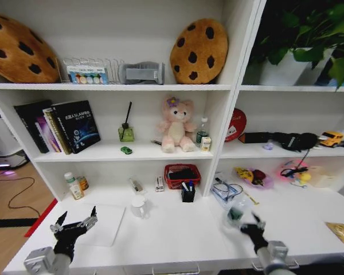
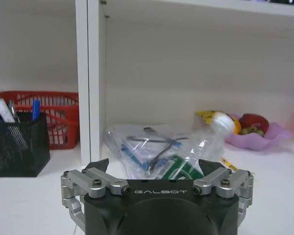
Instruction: Organize the objects on the table.
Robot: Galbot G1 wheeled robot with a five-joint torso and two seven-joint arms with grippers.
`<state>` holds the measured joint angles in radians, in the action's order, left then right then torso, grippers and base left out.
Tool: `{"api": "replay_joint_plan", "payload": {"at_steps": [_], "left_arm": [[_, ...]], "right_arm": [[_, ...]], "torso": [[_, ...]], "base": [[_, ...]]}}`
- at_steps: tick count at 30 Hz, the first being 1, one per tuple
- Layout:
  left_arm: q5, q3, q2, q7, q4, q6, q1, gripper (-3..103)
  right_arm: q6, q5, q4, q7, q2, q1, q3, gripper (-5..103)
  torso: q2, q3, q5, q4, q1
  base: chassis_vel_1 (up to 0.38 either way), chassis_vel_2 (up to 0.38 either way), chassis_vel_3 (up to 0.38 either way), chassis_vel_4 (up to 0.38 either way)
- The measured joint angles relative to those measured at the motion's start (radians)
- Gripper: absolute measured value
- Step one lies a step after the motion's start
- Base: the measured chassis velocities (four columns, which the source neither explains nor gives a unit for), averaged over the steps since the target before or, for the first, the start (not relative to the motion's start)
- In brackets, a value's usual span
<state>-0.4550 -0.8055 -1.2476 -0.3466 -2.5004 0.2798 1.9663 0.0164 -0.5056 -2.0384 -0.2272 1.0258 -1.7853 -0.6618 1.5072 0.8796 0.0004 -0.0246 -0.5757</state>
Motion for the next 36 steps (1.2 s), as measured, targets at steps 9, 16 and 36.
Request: {"api": "replay_joint_plan", "payload": {"at_steps": [9, 16, 36], "left_arm": [[0.0, 0.001, -0.001, 0.001, 0.001, 0.001, 0.0, 100], [0.0, 0.001, -0.001, 0.001, 0.0, 0.001, 0.0, 100], [0.0, 0.001, -0.001, 0.001, 0.0, 0.001, 0.0, 100]], "right_arm": [[-0.029, -0.033, -0.002, -0.008, 0.023, -0.021, -0.017, 100], [0.053, -0.309, -0.032, -0.144, 0.058, 0.042, -0.021, 100], [0.152, -0.962, 0.216, -0.429, 0.066, 0.466, -0.063, 100]], "torso": [[0.0, 0.0, -0.0009, 0.0008, 0.0], [0.0, 0.0, -0.0004, 0.001, 0.0], [0.0, 0.0, -0.0004, 0.0011, 0.0]], "base": [[0.0, 0.0, 0.0, 0.0], [0.0, 0.0, 0.0, 0.0], [0.0, 0.0, 0.0, 0.0]]}}
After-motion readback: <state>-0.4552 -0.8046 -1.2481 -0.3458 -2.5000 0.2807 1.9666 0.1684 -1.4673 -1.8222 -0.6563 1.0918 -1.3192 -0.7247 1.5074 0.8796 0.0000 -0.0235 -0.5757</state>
